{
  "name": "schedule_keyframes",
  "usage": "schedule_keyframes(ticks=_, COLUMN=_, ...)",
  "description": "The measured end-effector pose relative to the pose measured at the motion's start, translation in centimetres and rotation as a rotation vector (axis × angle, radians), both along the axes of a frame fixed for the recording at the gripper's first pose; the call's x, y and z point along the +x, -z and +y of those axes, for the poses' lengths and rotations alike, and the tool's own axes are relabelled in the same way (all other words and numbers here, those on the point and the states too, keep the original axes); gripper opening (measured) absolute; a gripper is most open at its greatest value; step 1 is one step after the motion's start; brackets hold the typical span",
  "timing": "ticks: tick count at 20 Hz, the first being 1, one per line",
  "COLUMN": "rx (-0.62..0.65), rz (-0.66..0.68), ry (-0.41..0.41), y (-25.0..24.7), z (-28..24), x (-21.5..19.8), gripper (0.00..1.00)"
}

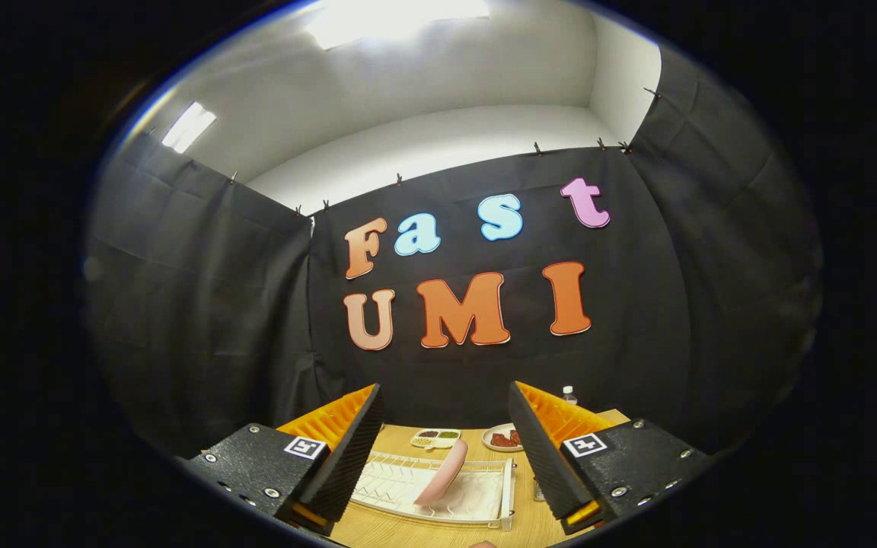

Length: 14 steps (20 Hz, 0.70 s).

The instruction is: Take the plate from the dish rack, then take the spoon from the basket and place it into the plate.

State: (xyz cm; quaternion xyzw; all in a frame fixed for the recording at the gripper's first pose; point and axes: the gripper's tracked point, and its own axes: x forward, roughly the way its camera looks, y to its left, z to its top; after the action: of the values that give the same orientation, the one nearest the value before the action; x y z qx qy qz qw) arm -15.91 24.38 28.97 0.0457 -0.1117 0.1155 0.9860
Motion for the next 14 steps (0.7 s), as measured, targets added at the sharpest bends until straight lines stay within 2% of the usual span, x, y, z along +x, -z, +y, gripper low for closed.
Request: schedule_keyframes(ticks=14, rx=-0.005, rz=0.021, ry=0.007, y=0.78, z=0.40, x=0.88, gripper=0.97)
